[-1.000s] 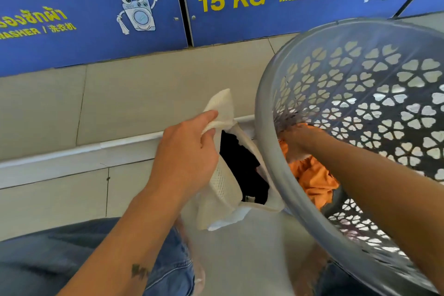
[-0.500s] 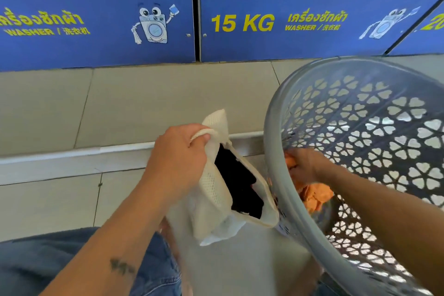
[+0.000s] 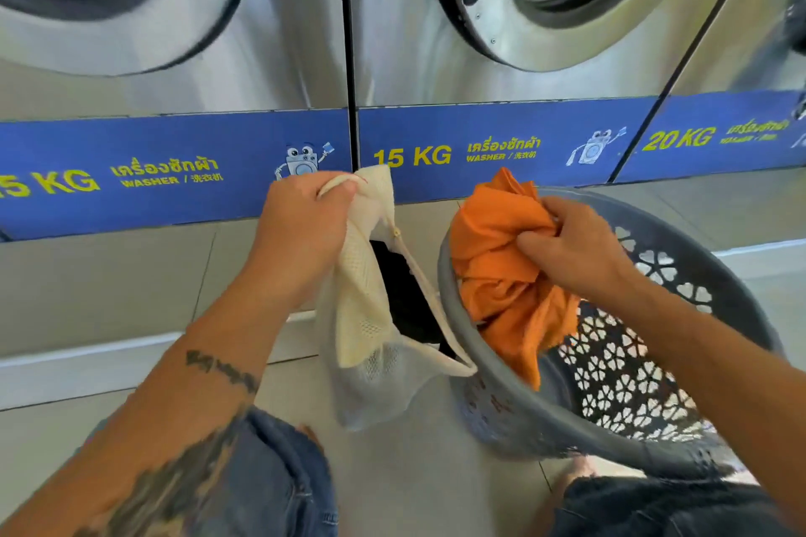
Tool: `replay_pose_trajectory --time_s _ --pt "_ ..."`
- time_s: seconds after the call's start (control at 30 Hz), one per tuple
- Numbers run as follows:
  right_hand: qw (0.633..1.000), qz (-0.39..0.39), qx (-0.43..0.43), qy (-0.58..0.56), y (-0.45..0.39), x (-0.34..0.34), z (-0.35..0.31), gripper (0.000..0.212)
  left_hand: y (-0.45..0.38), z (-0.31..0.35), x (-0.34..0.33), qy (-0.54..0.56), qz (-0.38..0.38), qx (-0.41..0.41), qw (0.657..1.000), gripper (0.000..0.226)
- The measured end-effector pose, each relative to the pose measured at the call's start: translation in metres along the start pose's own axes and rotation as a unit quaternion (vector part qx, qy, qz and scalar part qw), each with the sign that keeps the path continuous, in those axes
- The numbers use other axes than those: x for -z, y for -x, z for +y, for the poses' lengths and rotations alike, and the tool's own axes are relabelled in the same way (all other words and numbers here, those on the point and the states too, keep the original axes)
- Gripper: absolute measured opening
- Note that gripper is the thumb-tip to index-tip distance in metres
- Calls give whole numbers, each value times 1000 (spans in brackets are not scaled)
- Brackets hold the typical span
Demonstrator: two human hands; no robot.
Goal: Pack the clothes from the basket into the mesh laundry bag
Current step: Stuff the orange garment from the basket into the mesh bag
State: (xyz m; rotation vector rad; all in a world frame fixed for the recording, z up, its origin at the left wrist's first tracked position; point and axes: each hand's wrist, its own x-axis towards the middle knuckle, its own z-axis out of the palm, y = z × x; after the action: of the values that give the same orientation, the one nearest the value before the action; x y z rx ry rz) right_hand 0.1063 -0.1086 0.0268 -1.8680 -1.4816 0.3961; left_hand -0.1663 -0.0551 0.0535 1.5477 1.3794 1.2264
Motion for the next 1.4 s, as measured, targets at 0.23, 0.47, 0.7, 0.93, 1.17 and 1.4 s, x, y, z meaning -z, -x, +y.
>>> replay_pose_trajectory --time_s 0.23,0.47,0.7,0.93,1.17,1.4 --pt "989 -13 147 8 53 -35 -84 18 3 17 6 6 28 -10 1000 16" --pt "960 -137 230 82 71 -97 -75 17 24 -7 1 -6 1 -12 1000 20" --pt "890 -355 246 146 50 -91 -72 34 20 -19 5 -41 22 -9 999 19" --pt "982 -166 36 88 15 -35 -28 79 15 -21 5 -48 68 11 996 22" --pt "979 -191 28 72 18 -47 -27 22 19 -19 -1 -67 56 20 996 24" --pt "970 -175 135 -101 48 -66 -78 49 24 -17 2 -53 37 -10 998 20"
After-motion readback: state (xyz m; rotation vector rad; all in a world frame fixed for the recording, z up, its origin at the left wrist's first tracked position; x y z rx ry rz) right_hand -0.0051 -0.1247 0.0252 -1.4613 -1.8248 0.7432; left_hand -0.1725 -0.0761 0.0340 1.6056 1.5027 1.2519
